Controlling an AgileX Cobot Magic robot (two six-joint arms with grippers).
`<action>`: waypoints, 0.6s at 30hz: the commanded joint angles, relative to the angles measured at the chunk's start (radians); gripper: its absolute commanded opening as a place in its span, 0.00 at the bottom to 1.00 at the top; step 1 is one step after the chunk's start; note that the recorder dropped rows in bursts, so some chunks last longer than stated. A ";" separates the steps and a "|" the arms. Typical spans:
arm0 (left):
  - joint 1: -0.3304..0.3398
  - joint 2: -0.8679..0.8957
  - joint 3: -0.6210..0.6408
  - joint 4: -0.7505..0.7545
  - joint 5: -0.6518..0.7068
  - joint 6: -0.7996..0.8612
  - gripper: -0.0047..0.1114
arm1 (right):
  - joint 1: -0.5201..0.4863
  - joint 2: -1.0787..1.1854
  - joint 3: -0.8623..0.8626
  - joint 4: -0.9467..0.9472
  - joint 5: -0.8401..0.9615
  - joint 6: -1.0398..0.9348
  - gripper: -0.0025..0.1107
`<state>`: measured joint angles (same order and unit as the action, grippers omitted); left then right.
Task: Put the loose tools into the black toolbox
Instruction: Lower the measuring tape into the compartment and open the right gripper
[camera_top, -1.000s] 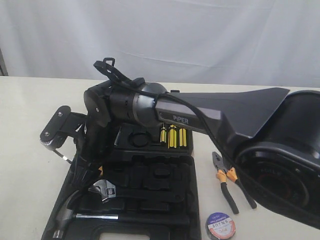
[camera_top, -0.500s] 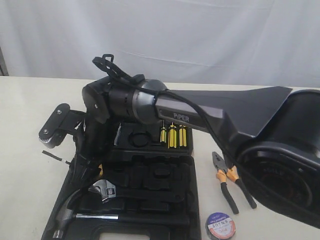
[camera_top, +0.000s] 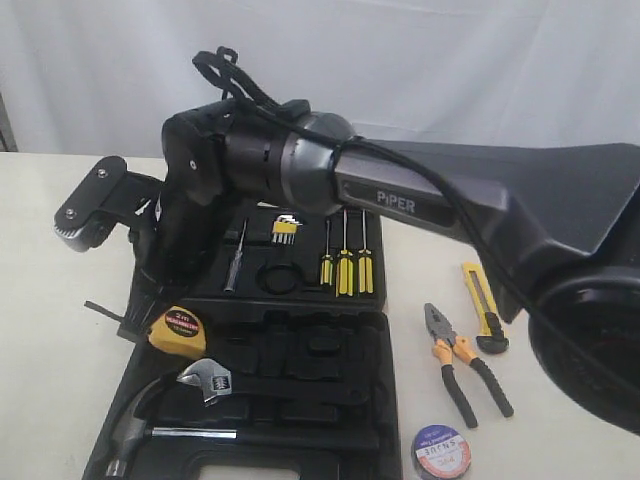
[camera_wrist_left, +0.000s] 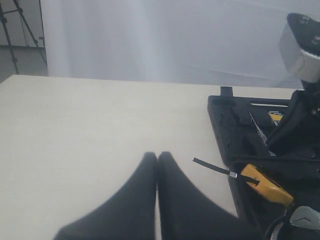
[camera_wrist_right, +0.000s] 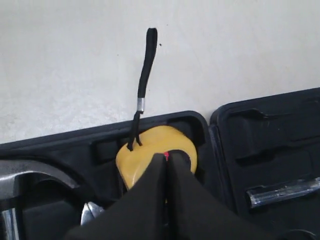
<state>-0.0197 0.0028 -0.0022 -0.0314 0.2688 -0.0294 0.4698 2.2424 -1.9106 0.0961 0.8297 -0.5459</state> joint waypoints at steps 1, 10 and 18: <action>-0.002 -0.003 0.002 -0.002 -0.001 0.000 0.04 | 0.000 0.050 -0.008 0.012 -0.009 0.001 0.02; -0.002 -0.003 0.002 -0.002 -0.001 0.000 0.04 | 0.000 0.125 -0.008 0.118 -0.035 -0.003 0.02; -0.002 -0.003 0.002 -0.002 -0.001 0.000 0.04 | -0.003 0.108 -0.008 0.112 -0.039 -0.001 0.02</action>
<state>-0.0197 0.0028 -0.0022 -0.0314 0.2688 -0.0294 0.4698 2.3594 -1.9153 0.2109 0.7895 -0.5456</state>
